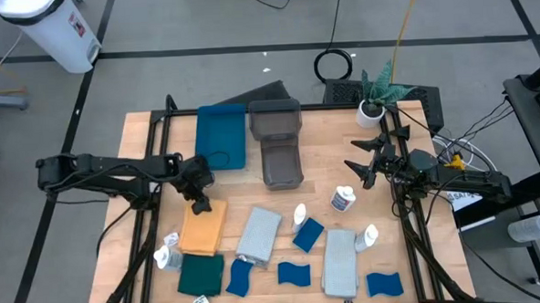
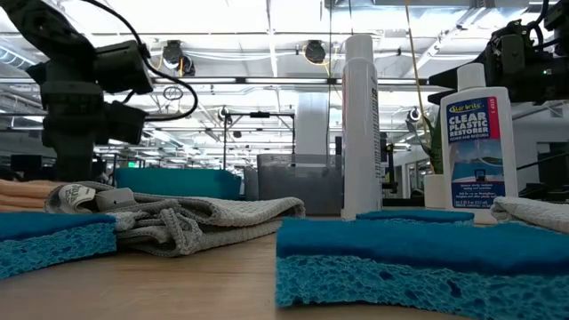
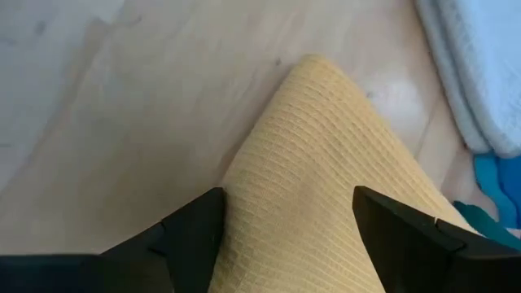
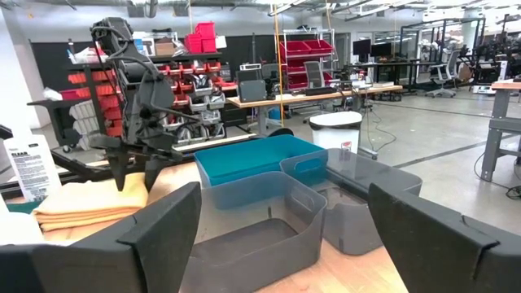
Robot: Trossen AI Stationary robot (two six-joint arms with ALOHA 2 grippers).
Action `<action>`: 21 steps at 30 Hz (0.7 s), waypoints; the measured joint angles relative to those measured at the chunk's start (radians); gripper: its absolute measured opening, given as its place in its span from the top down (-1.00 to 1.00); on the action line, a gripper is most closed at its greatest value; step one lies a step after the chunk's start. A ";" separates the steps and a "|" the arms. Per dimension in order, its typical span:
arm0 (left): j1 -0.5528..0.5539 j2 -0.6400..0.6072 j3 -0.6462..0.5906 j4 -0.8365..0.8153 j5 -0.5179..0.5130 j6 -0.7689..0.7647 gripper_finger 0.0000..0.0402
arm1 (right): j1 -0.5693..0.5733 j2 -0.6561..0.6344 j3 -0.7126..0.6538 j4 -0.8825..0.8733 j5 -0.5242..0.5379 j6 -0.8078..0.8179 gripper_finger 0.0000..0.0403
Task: Pick & Place Kitchen Items
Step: Put the orange microfiber towel into the blue bin
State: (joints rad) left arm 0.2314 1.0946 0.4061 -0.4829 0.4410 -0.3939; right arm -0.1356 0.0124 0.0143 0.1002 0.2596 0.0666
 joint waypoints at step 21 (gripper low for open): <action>-0.069 0.106 0.004 0.016 -0.120 0.152 -0.38 | 0.000 0.000 0.000 0.000 0.000 0.000 -0.66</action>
State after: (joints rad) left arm 0.1622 1.2007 0.4103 -0.4672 0.3210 -0.2417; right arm -0.1354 0.0121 0.0141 0.1005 0.2596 0.0666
